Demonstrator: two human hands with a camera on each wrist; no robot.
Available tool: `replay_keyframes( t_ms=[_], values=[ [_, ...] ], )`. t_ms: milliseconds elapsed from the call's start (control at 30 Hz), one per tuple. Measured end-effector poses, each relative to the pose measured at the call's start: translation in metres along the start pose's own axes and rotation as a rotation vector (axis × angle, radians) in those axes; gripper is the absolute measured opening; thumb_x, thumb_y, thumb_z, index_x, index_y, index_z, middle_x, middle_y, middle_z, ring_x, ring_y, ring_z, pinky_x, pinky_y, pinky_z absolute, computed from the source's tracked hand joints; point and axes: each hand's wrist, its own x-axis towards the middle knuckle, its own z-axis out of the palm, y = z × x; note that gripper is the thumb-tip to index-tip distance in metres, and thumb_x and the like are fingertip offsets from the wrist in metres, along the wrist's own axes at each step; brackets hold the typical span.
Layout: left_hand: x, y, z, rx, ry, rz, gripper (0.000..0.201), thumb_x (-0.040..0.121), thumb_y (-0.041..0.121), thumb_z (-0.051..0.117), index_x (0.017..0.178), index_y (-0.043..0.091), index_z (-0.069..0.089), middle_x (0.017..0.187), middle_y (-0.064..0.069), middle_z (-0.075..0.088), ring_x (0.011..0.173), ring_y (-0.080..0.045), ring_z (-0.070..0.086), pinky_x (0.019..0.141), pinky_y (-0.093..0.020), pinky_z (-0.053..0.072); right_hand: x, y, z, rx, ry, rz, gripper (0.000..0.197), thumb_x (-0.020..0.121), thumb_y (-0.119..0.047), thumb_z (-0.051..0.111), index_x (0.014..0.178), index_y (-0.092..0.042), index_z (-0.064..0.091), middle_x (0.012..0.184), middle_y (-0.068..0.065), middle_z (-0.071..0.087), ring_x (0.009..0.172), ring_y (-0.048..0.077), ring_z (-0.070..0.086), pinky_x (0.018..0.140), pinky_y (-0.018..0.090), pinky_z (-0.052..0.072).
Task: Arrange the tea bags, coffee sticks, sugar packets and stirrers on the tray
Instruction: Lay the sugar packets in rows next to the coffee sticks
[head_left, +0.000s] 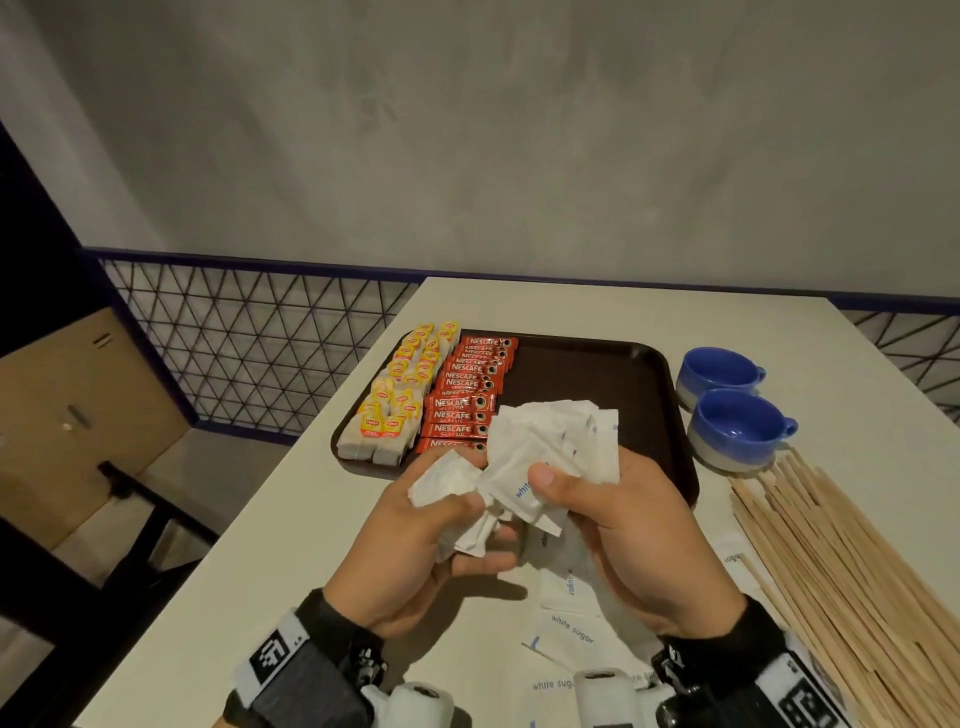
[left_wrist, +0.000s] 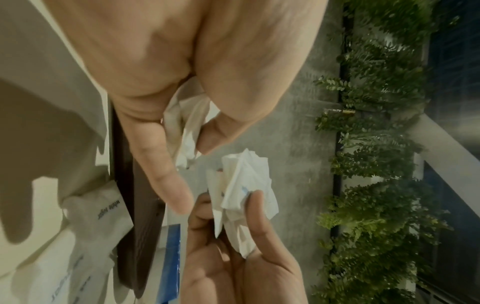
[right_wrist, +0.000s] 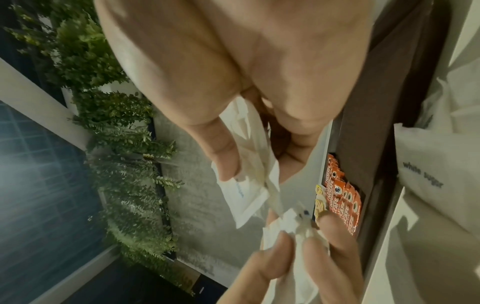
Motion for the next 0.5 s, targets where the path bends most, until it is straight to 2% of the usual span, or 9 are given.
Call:
replay_keyframes(
  t_ms=[67, 133, 200, 300, 333, 400, 467, 500],
  values=[
    [0.001, 0.001, -0.001, -0.009, 0.048, -0.006, 0.033, 0.100, -0.003, 0.051, 0.124, 0.014, 0.066, 0.121, -0.027, 0.069, 0.092, -0.042, 0.067, 0.072, -0.046, 0.062, 0.000, 0.000, -0.001, -0.021, -0.005, -0.012, 0.031, 0.096, -0.005, 0.062, 0.126, -0.005, 0.069, 0.117, 0.018, 0.075, 0.109, 0.036, 0.073, 0.081, 0.041, 0.064],
    [0.001, 0.002, 0.002, -0.046, 0.070, -0.024, 0.034, 0.103, 0.001, 0.045, 0.126, 0.013, 0.066, 0.123, -0.022, 0.071, 0.102, -0.039, 0.070, 0.081, -0.054, 0.060, 0.000, -0.001, -0.002, -0.059, -0.040, -0.029, 0.031, 0.096, -0.006, 0.062, 0.125, -0.005, 0.070, 0.118, 0.016, 0.076, 0.112, 0.033, 0.073, 0.085, 0.036, 0.062],
    [0.001, 0.003, 0.009, -0.106, 0.046, -0.050, 0.034, 0.108, 0.018, 0.041, 0.132, 0.012, 0.065, 0.129, -0.020, 0.069, 0.116, -0.040, 0.068, 0.096, -0.063, 0.053, -0.001, 0.002, -0.001, -0.149, -0.079, -0.036, 0.032, 0.095, -0.008, 0.063, 0.127, -0.008, 0.069, 0.119, 0.011, 0.076, 0.113, 0.028, 0.073, 0.093, 0.035, 0.060],
    [0.003, -0.001, 0.018, -0.221, -0.052, -0.080, 0.057, 0.106, 0.053, 0.036, 0.133, 0.013, 0.067, 0.139, -0.021, 0.062, 0.130, -0.042, 0.058, 0.112, -0.066, 0.038, 0.001, 0.010, 0.003, -0.328, -0.015, -0.043, 0.043, 0.093, -0.006, 0.071, 0.132, -0.022, 0.060, 0.116, -0.003, 0.077, 0.108, 0.017, 0.074, 0.085, 0.026, 0.060],
    [0.005, -0.003, 0.021, -0.217, -0.077, -0.089, 0.059, 0.104, 0.058, 0.037, 0.131, 0.016, 0.069, 0.139, -0.020, 0.062, 0.130, -0.042, 0.058, 0.112, -0.066, 0.036, 0.002, 0.012, 0.003, -0.379, 0.029, -0.059, 0.048, 0.093, -0.007, 0.073, 0.133, -0.027, 0.056, 0.115, -0.009, 0.076, 0.107, 0.012, 0.074, 0.082, 0.024, 0.060],
    [0.007, -0.003, 0.027, -0.166, -0.072, -0.121, 0.057, 0.099, 0.060, 0.043, 0.127, 0.020, 0.072, 0.134, -0.017, 0.067, 0.125, -0.039, 0.063, 0.108, -0.067, 0.040, 0.002, 0.015, 0.005, -0.470, 0.088, -0.096, 0.052, 0.095, -0.011, 0.072, 0.134, -0.036, 0.049, 0.113, -0.017, 0.074, 0.103, 0.003, 0.072, 0.079, 0.019, 0.058],
    [0.007, 0.000, 0.033, -0.141, -0.059, -0.142, 0.052, 0.096, 0.054, 0.052, 0.133, 0.020, 0.067, 0.131, -0.015, 0.069, 0.121, -0.036, 0.066, 0.102, -0.066, 0.047, 0.001, 0.015, 0.006, -0.554, 0.089, -0.114, 0.048, 0.099, -0.017, 0.068, 0.133, -0.043, 0.047, 0.113, -0.024, 0.072, 0.103, -0.005, 0.069, 0.080, 0.015, 0.056],
    [0.007, 0.000, 0.034, -0.124, -0.054, -0.140, 0.048, 0.095, 0.046, 0.058, 0.137, 0.022, 0.062, 0.130, -0.014, 0.070, 0.120, -0.036, 0.067, 0.099, -0.066, 0.050, 0.000, 0.015, 0.007, -0.598, 0.071, -0.116, 0.044, 0.101, -0.020, 0.065, 0.132, -0.046, 0.048, 0.115, -0.025, 0.070, 0.106, -0.006, 0.067, 0.085, 0.017, 0.057]
  ],
)
